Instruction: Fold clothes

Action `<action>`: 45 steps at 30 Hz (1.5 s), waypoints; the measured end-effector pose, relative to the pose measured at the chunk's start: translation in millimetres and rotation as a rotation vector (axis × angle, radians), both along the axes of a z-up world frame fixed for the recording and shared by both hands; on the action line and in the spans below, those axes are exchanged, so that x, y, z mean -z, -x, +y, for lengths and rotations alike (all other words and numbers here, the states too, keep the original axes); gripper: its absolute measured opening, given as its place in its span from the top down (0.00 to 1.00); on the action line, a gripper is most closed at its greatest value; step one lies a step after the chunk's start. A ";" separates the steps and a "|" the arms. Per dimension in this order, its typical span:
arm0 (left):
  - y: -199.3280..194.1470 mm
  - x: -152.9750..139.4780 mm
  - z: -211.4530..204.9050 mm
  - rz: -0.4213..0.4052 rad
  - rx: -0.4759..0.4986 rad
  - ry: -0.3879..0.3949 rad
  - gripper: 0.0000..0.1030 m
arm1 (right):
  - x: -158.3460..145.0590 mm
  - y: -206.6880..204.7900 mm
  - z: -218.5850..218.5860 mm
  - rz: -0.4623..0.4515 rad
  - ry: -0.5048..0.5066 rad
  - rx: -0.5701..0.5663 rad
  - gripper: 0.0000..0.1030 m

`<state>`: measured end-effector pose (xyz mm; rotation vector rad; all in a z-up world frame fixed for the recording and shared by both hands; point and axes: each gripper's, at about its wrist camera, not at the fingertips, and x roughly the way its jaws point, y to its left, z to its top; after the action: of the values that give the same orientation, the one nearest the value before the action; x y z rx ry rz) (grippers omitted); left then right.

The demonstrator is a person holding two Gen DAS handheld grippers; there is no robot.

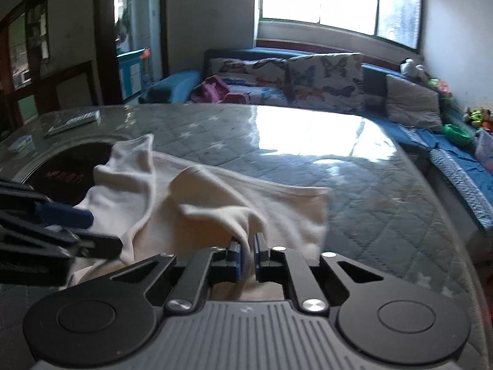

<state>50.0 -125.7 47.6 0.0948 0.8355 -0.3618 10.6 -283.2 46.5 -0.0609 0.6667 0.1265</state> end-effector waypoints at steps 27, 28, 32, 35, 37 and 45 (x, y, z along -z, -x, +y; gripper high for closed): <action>12.0 -1.4 15.5 0.010 -0.019 0.058 0.91 | 4.0 129.0 -129.4 -0.039 -0.245 0.477 0.69; 16.6 -4.0 22.0 0.003 -0.028 0.066 0.91 | 6.4 131.0 -133.1 -0.026 -0.254 0.483 0.66; 38.9 -12.3 54.1 -0.012 -0.080 0.101 0.91 | 9.1 137.0 -133.2 -0.012 -0.216 0.467 0.62; 54.9 -11.2 79.8 -0.001 -0.121 0.111 0.91 | 9.8 136.9 -127.4 0.004 -0.180 0.443 0.60; 64.9 -6.7 95.3 0.018 -0.141 0.112 0.91 | 9.3 135.7 -122.8 0.018 -0.156 0.420 0.53; 81.3 8.8 120.7 0.104 -0.155 0.094 0.87 | -7.2 135.8 -96.0 0.049 -0.069 0.243 0.48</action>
<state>-31.4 -5.0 38.9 -0.0761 0.9209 -0.2609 -125.2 -379.2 53.7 0.0900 0.7133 -0.0828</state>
